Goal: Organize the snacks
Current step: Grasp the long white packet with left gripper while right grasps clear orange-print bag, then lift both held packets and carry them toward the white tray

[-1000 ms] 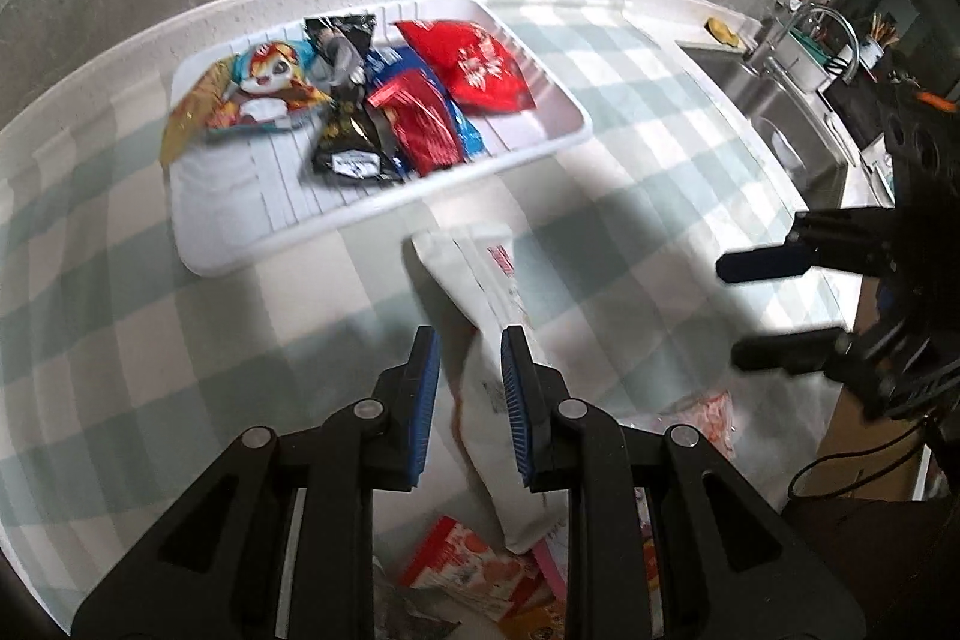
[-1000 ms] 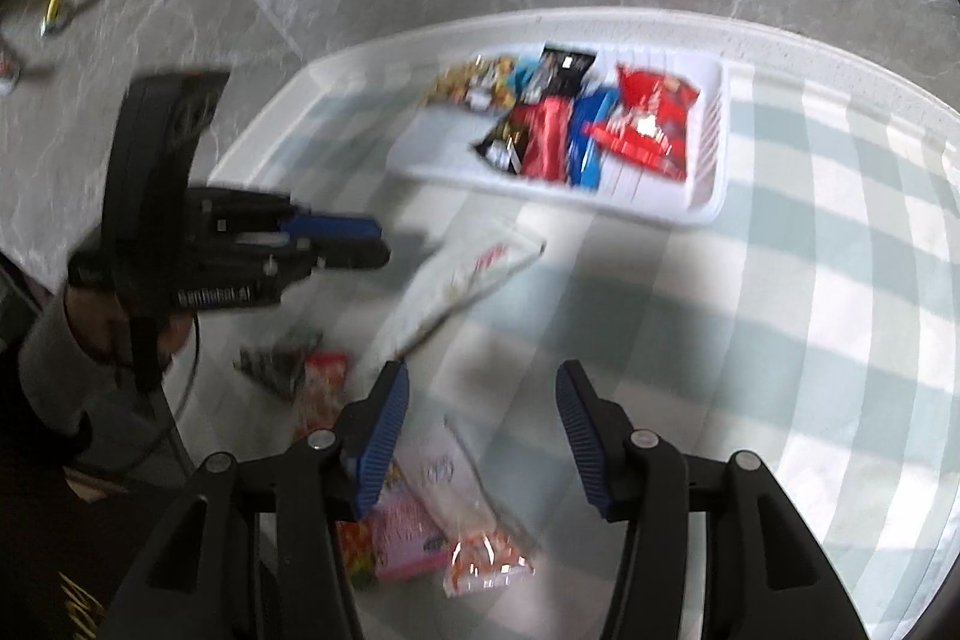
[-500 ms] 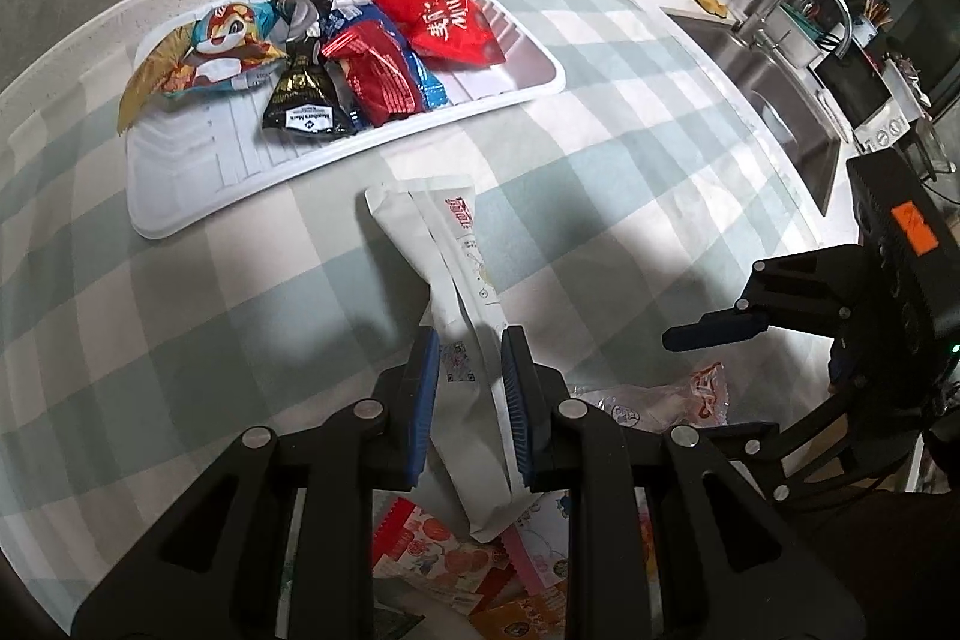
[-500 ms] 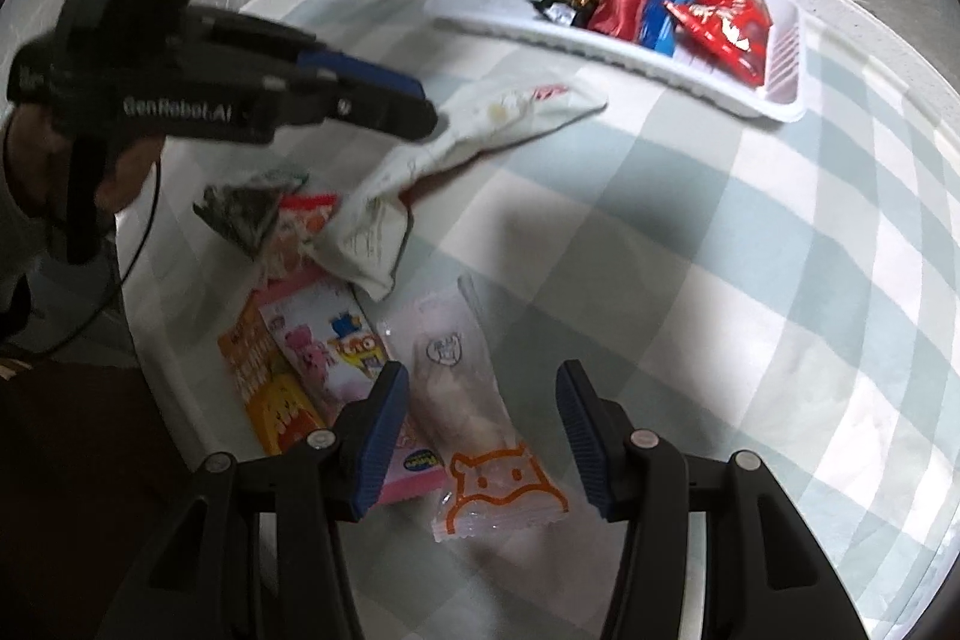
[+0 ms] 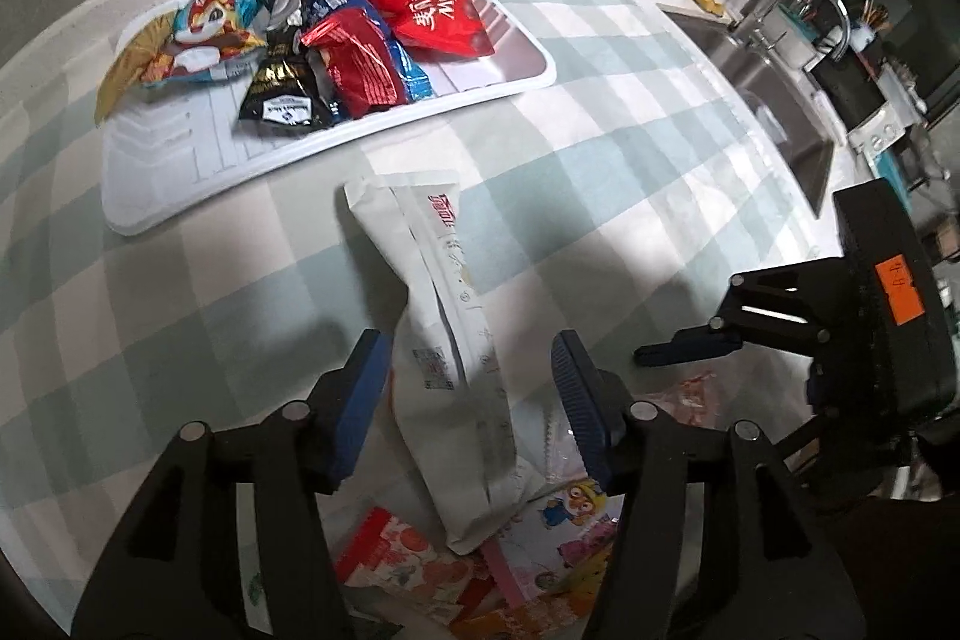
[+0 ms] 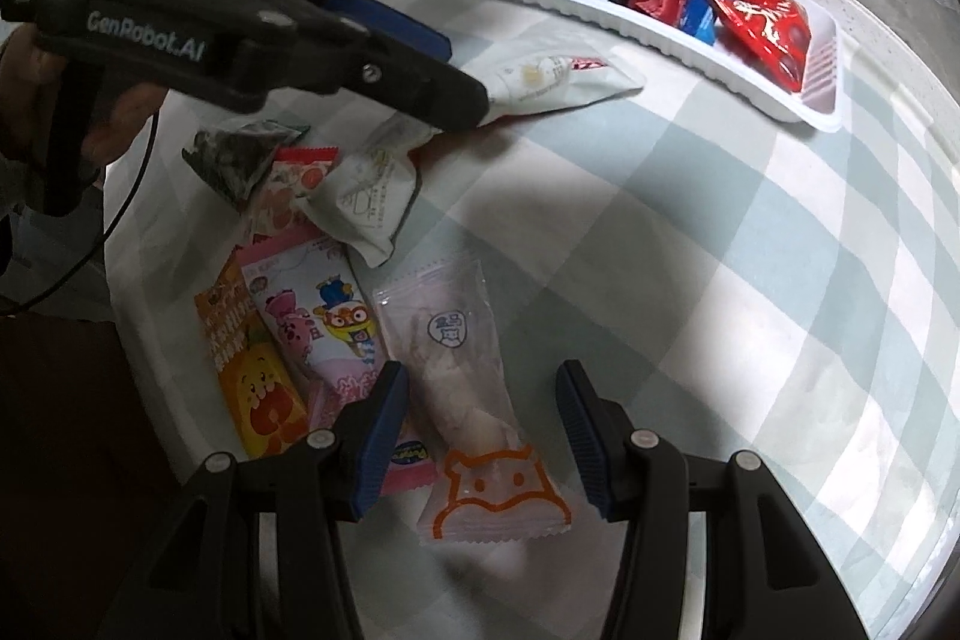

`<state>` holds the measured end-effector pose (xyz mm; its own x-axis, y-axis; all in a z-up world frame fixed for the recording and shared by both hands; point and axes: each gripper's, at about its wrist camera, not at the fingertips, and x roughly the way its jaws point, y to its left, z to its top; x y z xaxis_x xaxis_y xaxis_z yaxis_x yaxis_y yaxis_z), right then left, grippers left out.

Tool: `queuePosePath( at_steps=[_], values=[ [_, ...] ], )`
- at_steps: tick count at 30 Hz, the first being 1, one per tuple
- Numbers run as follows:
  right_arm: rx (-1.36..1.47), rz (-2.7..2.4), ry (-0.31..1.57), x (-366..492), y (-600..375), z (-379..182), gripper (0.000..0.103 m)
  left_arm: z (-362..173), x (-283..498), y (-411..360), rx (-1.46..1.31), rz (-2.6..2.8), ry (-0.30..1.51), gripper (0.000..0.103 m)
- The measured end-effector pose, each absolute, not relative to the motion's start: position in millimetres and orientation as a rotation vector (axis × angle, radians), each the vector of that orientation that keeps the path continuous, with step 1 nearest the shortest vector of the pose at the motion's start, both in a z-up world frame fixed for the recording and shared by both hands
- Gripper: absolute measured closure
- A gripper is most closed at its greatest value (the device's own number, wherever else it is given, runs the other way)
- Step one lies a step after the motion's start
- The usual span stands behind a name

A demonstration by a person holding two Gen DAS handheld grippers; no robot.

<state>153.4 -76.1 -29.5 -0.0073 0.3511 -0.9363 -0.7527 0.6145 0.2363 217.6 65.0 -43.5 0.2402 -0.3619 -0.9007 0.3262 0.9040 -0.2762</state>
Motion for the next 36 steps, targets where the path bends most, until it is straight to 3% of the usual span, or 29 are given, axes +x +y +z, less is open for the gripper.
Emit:
queuePosePath(
  at_steps=[19, 22, 23, 24, 28, 36],
  values=[
    [-0.583, 0.926, 1.231, 132, -48, -31, 0.048, -69, 221, 48, 0.040, -0.463, 1.268, 0.048],
    [-0.599, 0.933, 1.214, 127, -44, -31, 0.058, -71, 219, 44, 0.055, -0.485, 1.260, 0.049],
    [-0.599, 0.931, 1.207, 127, -44, -30, 0.069, -72, 218, 43, 0.061, -0.486, 1.257, 0.056],
    [-0.591, 0.925, 1.208, 126, -44, -30, 0.074, -74, 217, 42, 0.070, -0.484, 1.256, 0.062],
    [-0.507, 0.921, 1.235, 134, -51, -30, 0.076, -79, 217, 47, 0.037, -0.499, 1.261, 0.083],
    [-0.269, 0.876, 1.286, 165, -81, -26, 0.076, -72, 217, 59, -0.041, -0.500, 1.238, 0.085]
  ],
)
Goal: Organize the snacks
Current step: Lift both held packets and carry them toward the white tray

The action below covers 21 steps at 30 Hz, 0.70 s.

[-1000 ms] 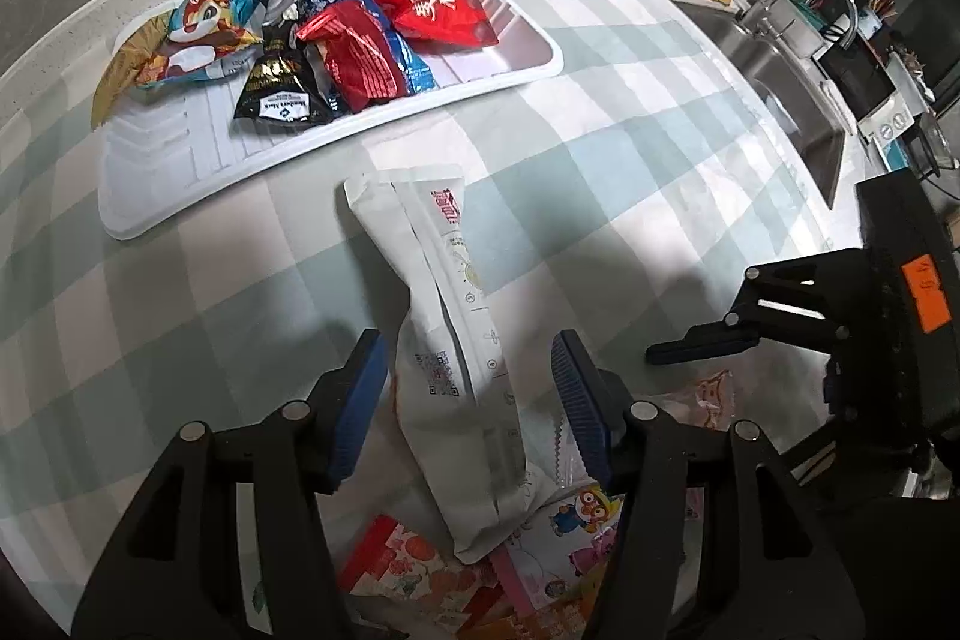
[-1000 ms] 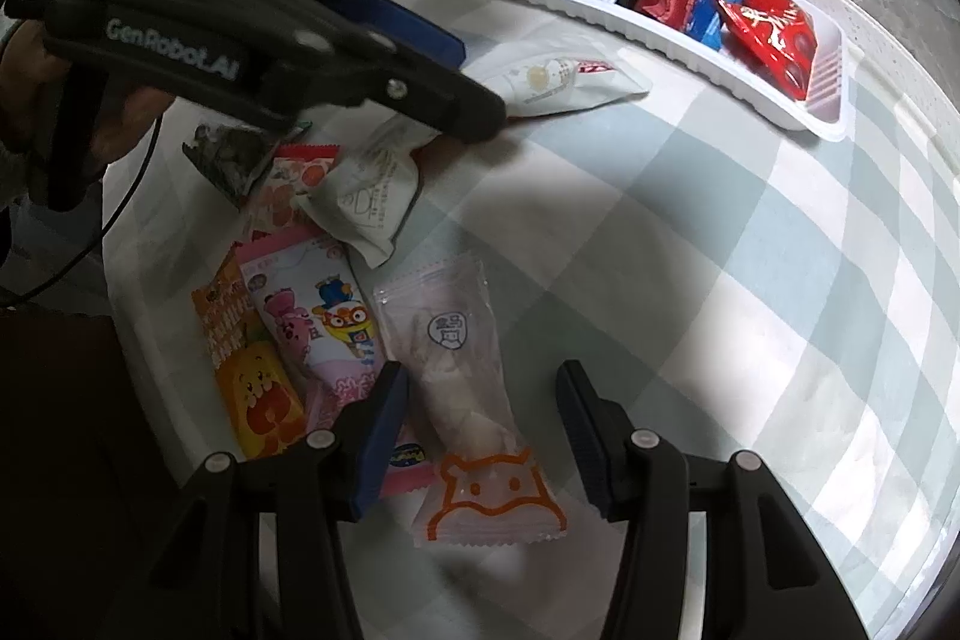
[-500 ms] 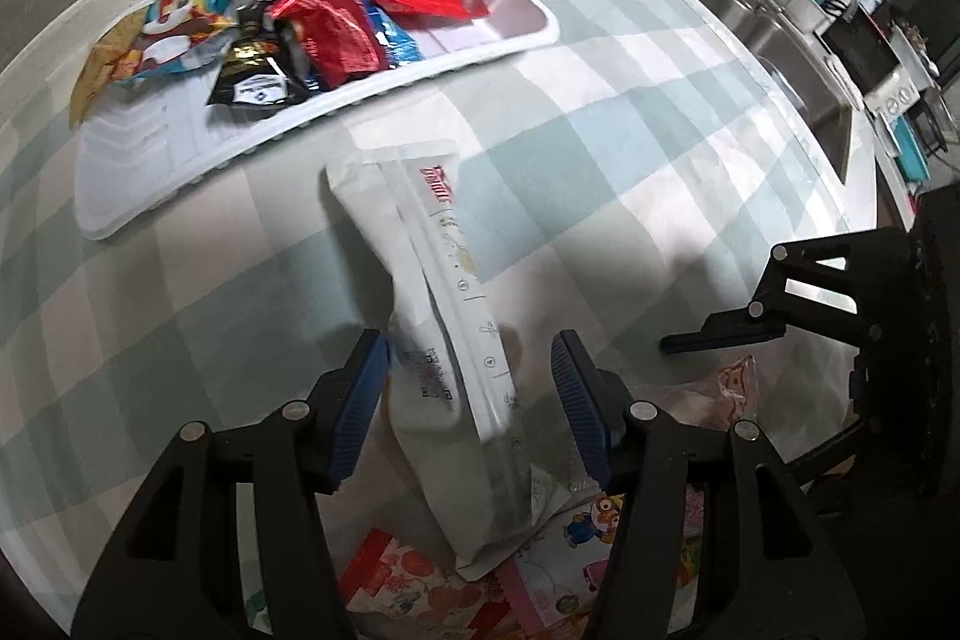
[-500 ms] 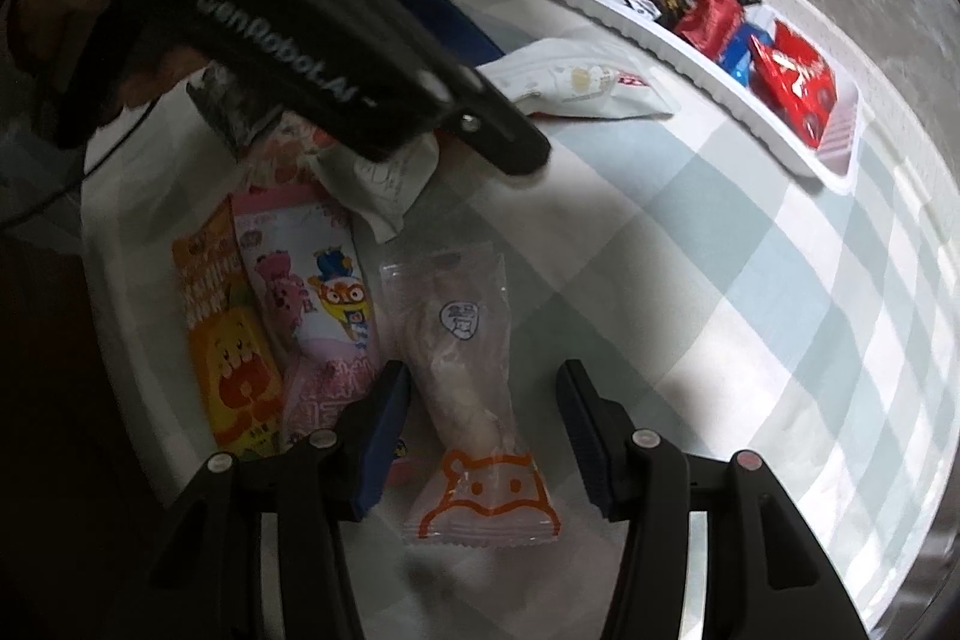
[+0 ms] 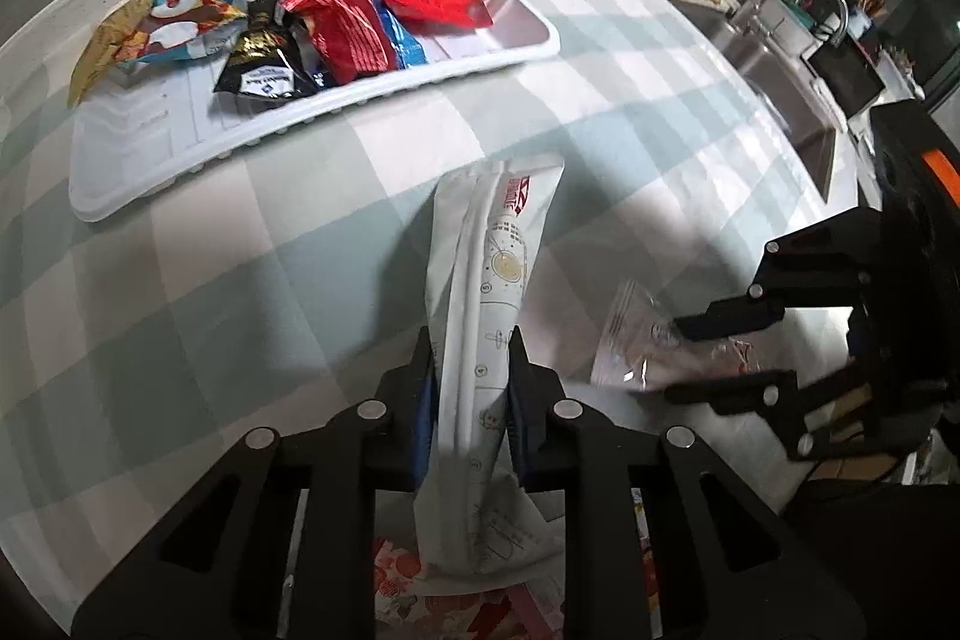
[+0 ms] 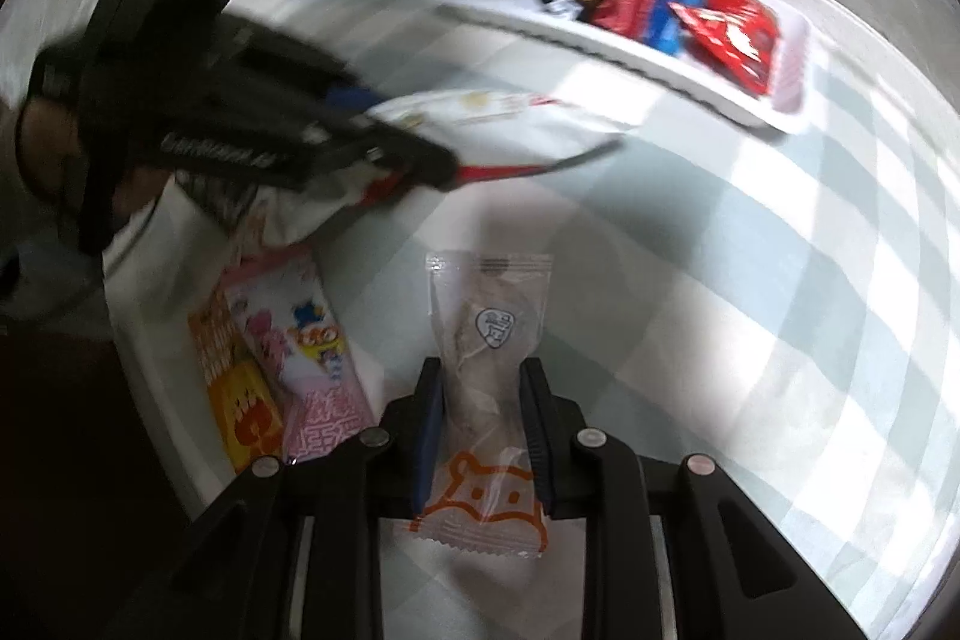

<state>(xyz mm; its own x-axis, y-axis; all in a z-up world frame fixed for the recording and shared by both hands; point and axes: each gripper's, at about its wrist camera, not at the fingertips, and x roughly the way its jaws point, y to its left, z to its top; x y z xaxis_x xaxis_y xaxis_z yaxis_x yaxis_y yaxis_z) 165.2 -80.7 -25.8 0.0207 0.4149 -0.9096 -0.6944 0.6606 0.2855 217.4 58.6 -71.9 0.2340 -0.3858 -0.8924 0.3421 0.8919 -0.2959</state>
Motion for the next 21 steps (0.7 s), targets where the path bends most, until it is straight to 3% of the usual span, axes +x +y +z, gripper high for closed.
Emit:
queuePosePath(
  at_steps=[21],
  values=[
    [0.028, 0.829, 1.308, 209, -123, -14, 0.076, -45, 224, 82, -0.159, -0.519, 1.197, 0.085]
  ],
)
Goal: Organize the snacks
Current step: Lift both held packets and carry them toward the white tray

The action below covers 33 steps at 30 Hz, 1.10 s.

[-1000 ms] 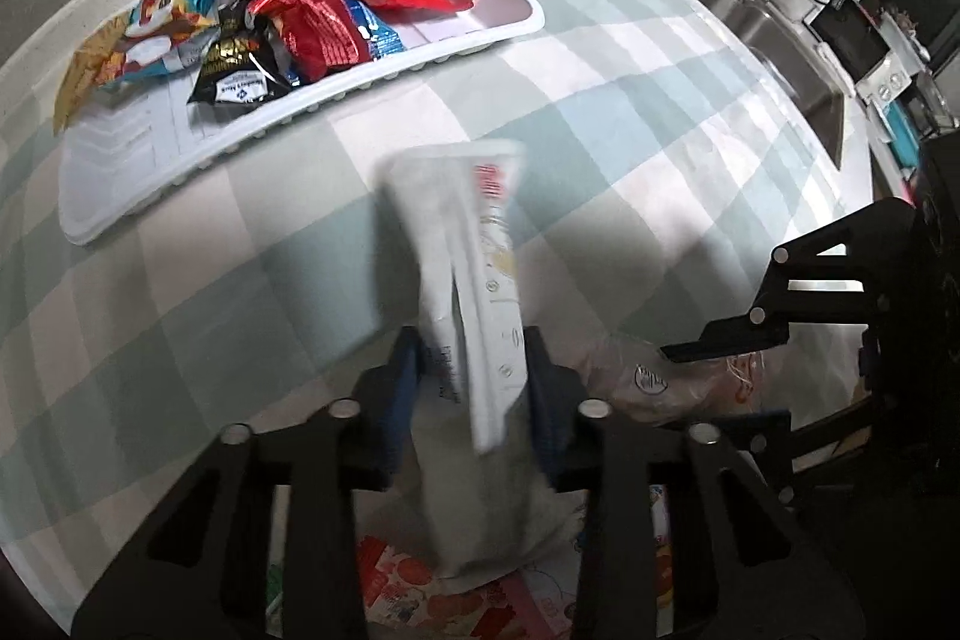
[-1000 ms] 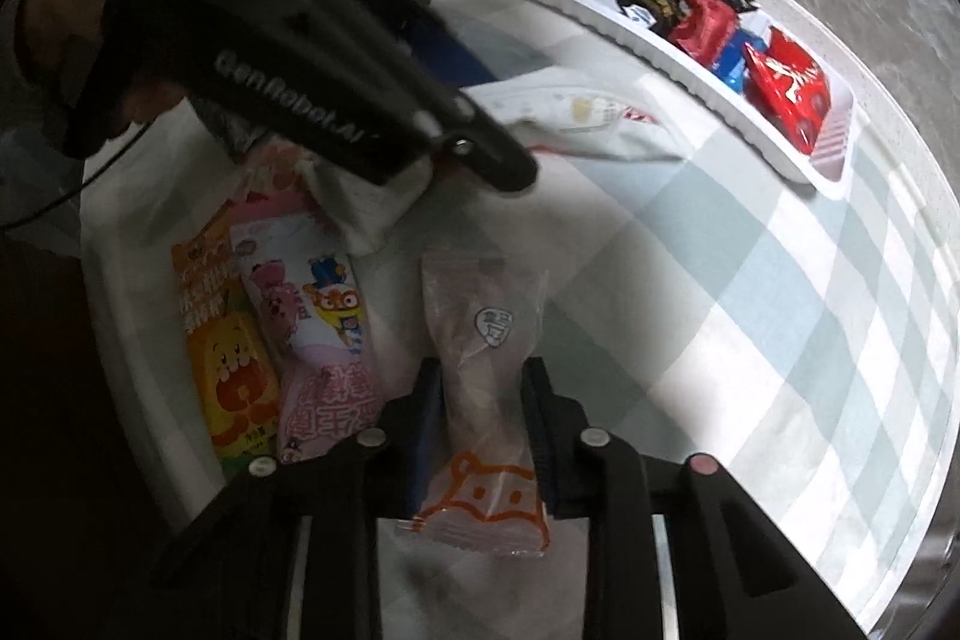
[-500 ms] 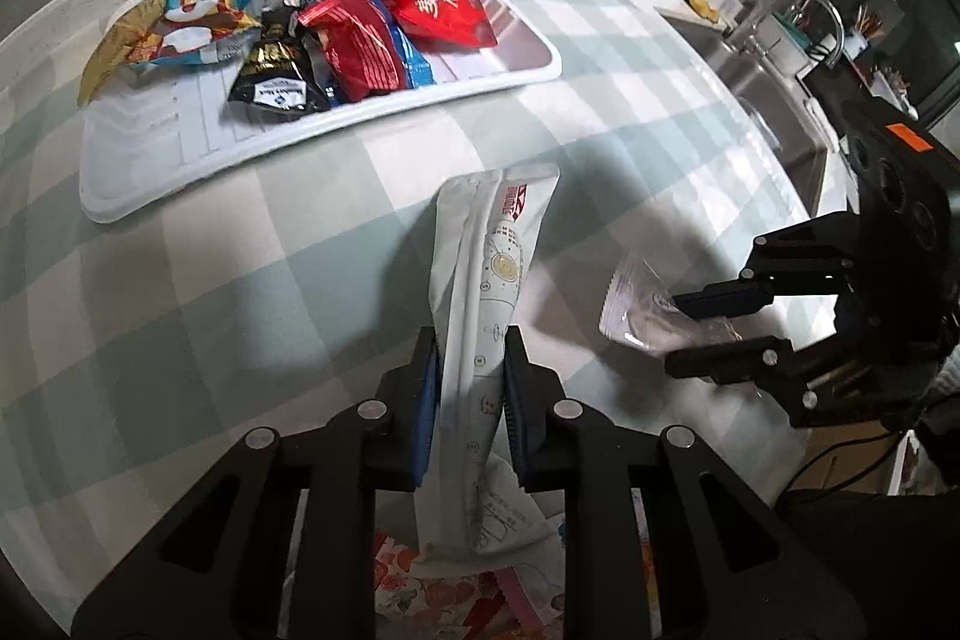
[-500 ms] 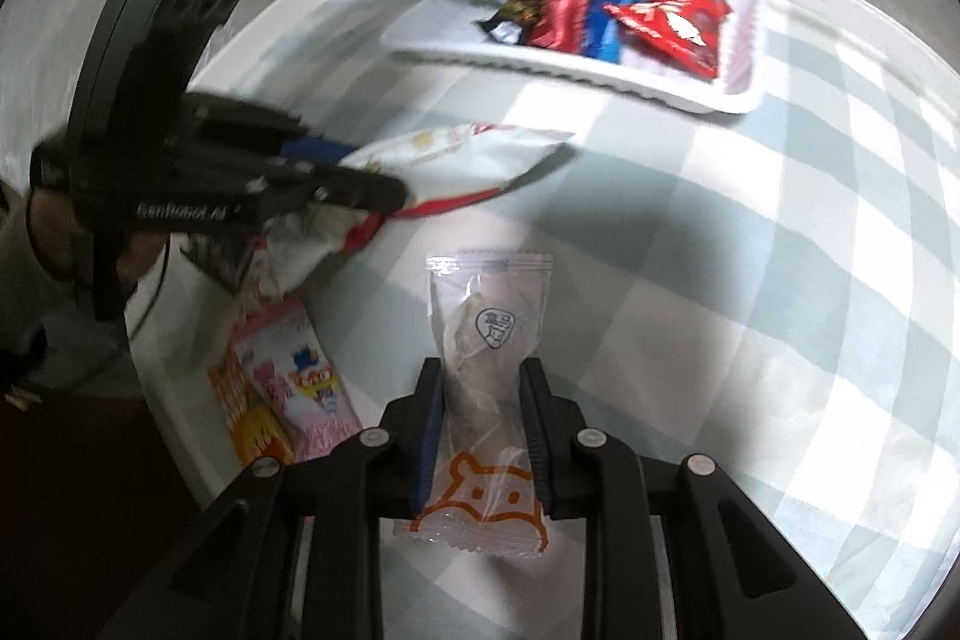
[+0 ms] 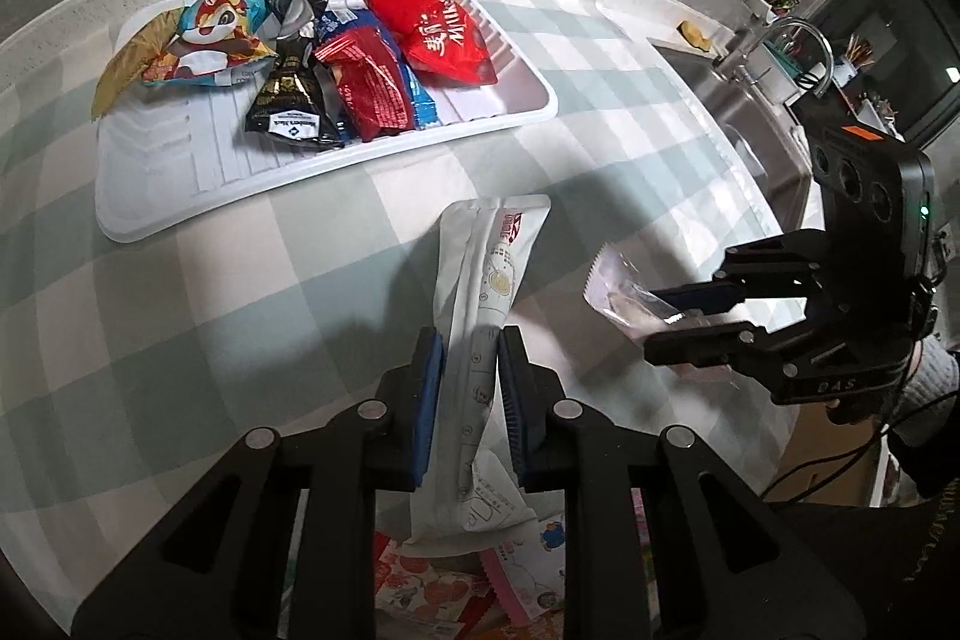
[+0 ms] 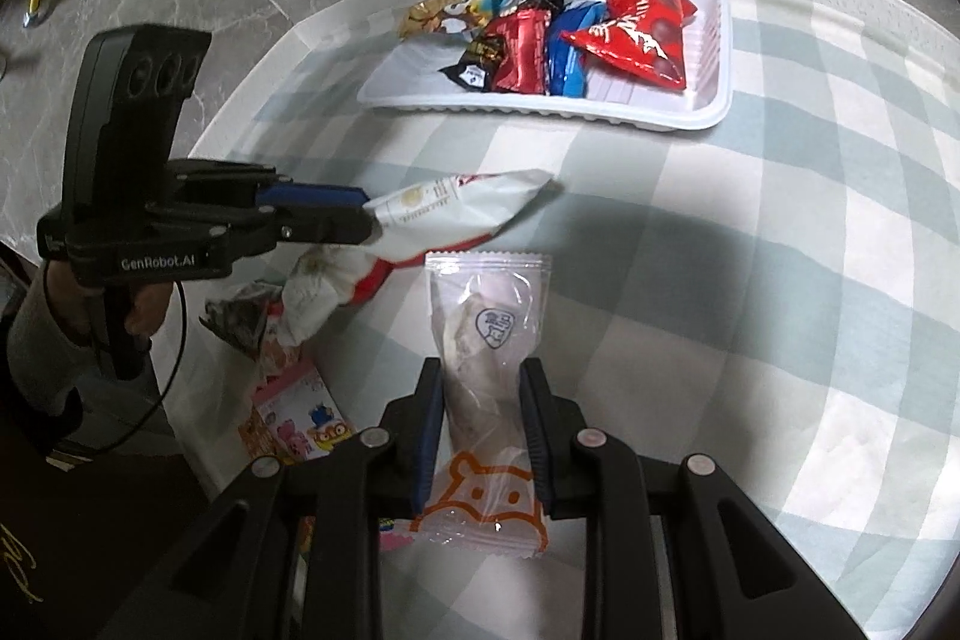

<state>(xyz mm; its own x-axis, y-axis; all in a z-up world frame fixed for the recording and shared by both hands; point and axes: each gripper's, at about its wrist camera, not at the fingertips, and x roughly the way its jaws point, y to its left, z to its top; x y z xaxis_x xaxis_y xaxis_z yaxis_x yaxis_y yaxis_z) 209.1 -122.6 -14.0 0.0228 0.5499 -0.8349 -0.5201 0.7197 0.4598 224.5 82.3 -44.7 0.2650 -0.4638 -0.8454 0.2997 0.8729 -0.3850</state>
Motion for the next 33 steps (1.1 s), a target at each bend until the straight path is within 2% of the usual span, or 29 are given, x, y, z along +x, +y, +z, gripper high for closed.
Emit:
queuePosePath(
  at_steps=[6, 14, 20, 26, 33],
  values=[
    [0.028, 0.825, 1.307, 214, -120, -15, 0.076, -45, 225, 80, -0.154, -0.526, 1.193, 0.086],
    [0.031, 0.818, 1.311, 215, -119, -17, 0.076, -50, 223, 55, 0.013, -0.533, 1.203, 0.084],
    [0.038, 0.807, 1.310, 215, -121, -17, 0.076, -62, 231, 52, 0.055, -0.520, 1.227, 0.081],
    [0.055, 0.793, 1.317, 215, -123, -18, 0.075, -75, 237, 39, 0.109, -0.540, 1.244, 0.081],
    [0.091, 0.780, 1.327, 216, -128, -21, 0.075, -80, 245, 51, -0.035, -0.579, 1.258, 0.085]
  ],
)
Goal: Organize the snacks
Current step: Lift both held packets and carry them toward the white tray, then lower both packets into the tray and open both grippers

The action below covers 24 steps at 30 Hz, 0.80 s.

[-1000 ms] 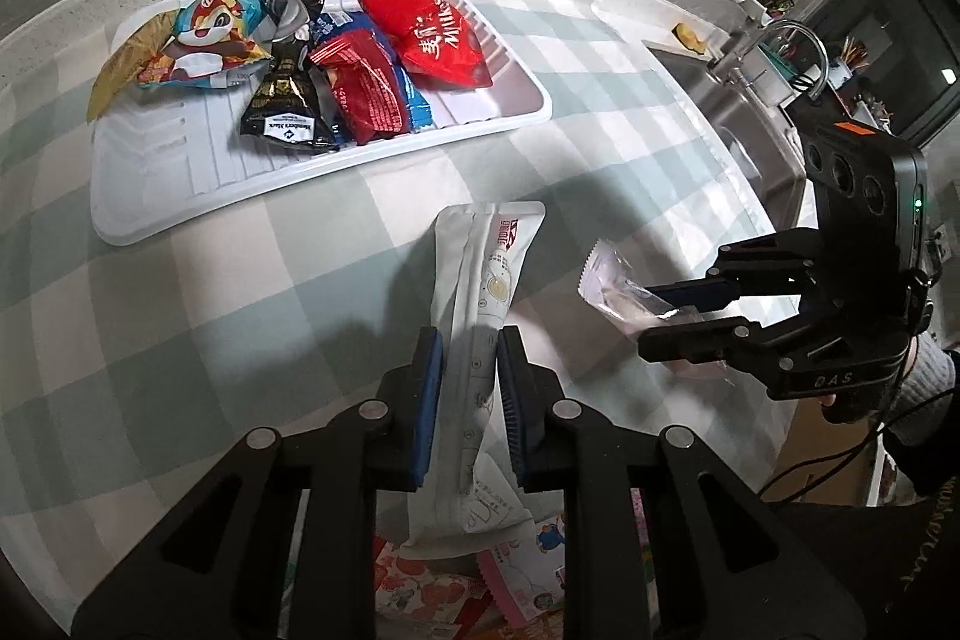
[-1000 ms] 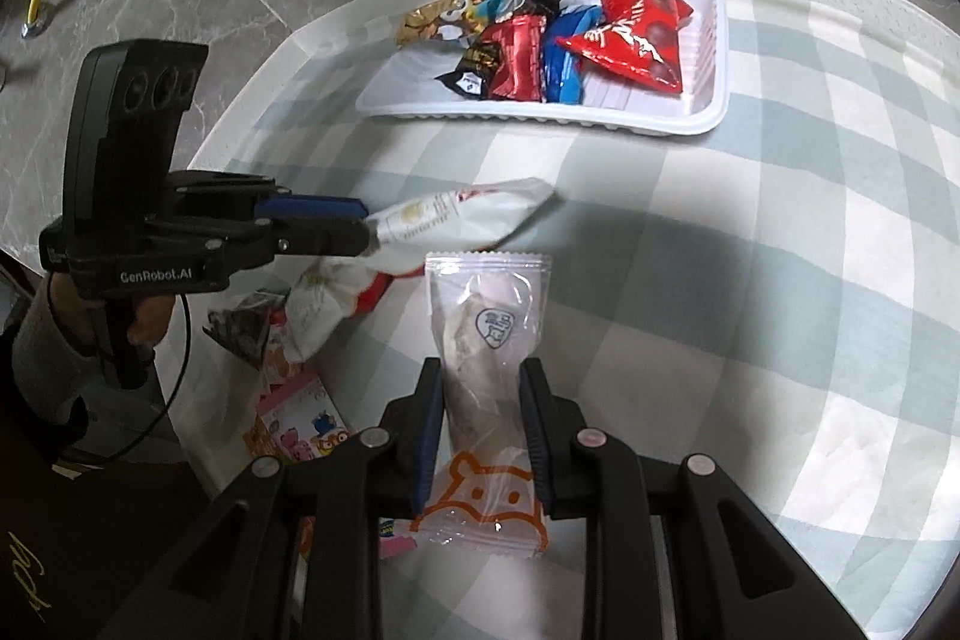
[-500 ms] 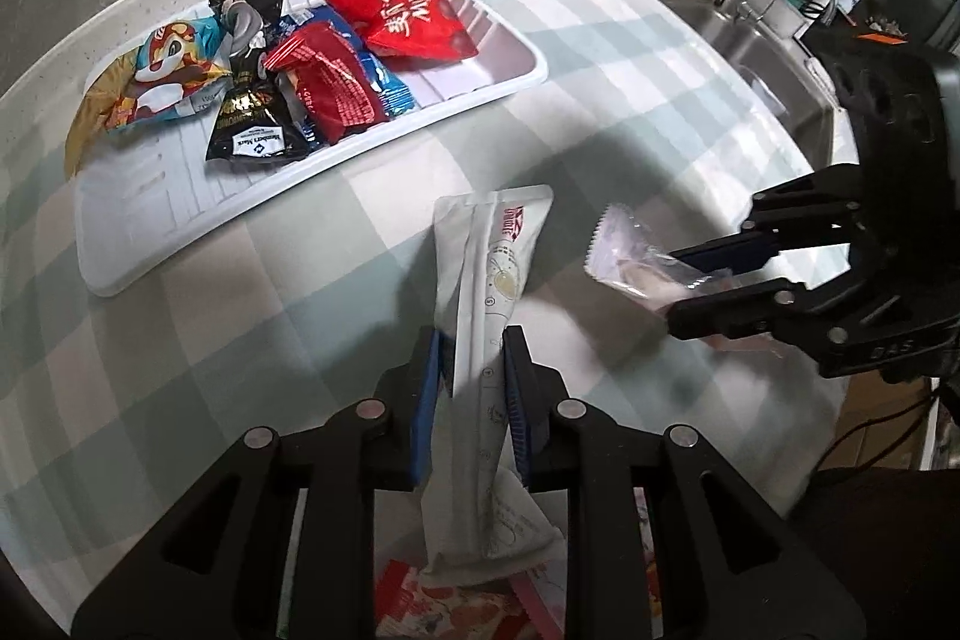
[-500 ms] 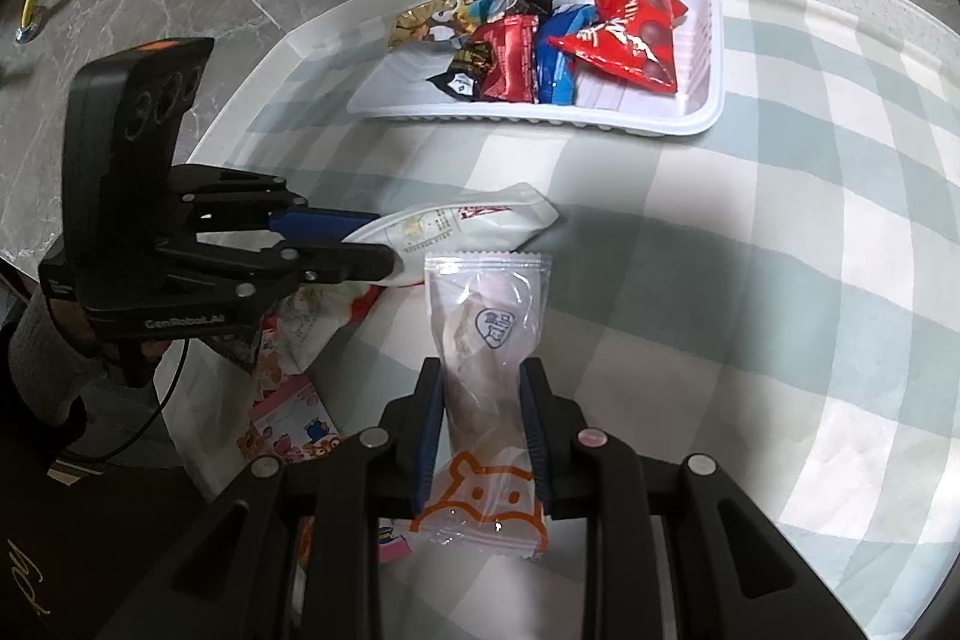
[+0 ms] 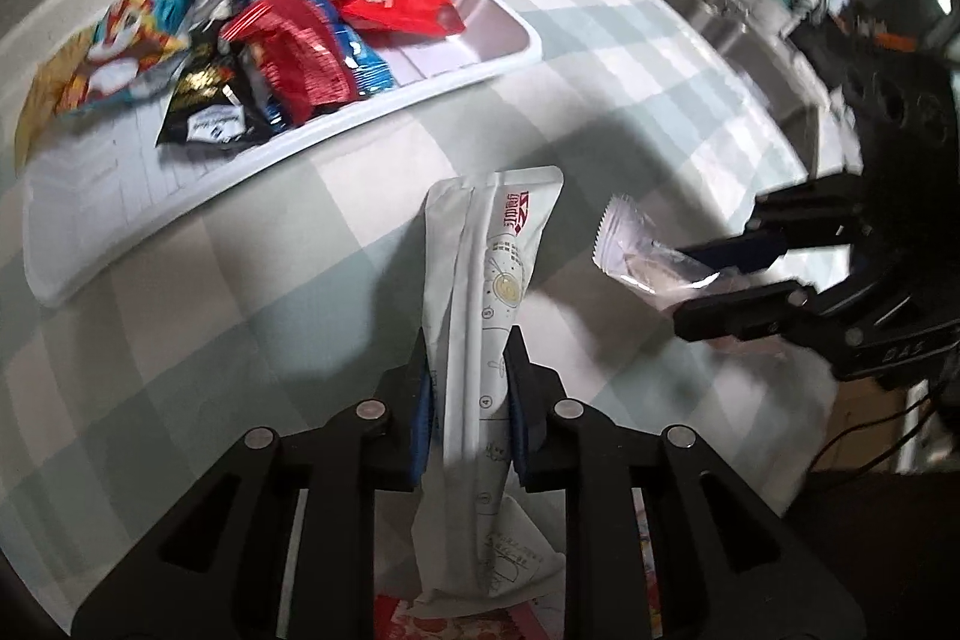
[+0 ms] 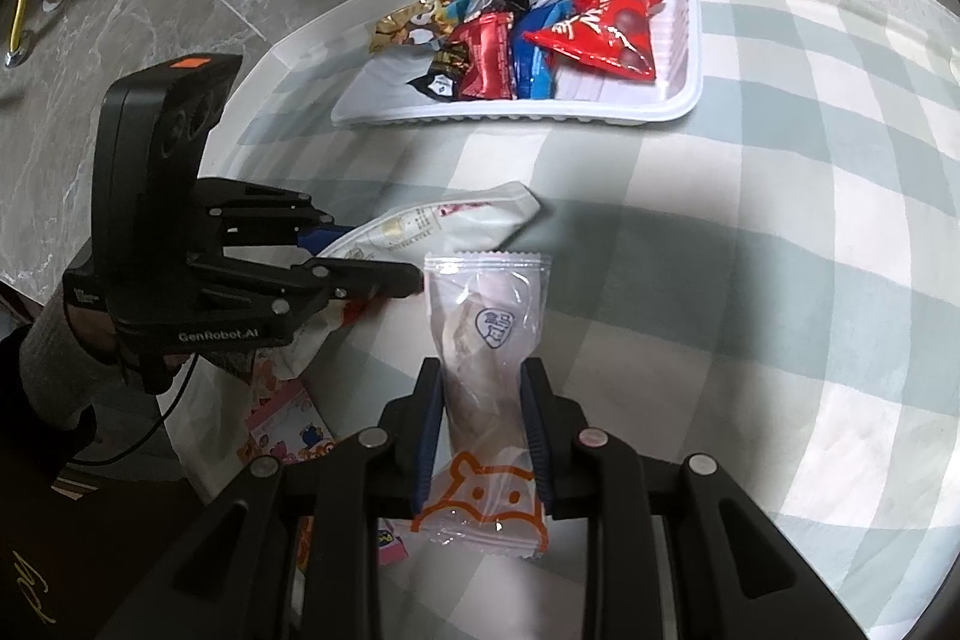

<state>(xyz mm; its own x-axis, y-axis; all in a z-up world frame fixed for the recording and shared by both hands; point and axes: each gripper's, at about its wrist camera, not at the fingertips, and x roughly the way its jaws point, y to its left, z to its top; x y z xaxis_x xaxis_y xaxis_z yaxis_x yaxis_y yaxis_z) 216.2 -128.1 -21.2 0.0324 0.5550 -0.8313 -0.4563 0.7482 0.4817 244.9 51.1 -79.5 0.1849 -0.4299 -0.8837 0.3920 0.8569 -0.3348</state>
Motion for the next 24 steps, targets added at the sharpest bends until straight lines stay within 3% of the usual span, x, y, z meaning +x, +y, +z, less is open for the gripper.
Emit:
queuePosePath(
  at_steps=[13, 24],
  values=[
    [0.270, 0.801, 1.349, 235, -131, -19, 0.075, -62, 250, 107, -0.373, -0.542, 1.217, 0.085],
    [0.327, 0.822, 1.301, 278, -118, -7, 0.075, -34, 278, 174, -0.498, -0.382, 1.105, 0.085]
  ],
)
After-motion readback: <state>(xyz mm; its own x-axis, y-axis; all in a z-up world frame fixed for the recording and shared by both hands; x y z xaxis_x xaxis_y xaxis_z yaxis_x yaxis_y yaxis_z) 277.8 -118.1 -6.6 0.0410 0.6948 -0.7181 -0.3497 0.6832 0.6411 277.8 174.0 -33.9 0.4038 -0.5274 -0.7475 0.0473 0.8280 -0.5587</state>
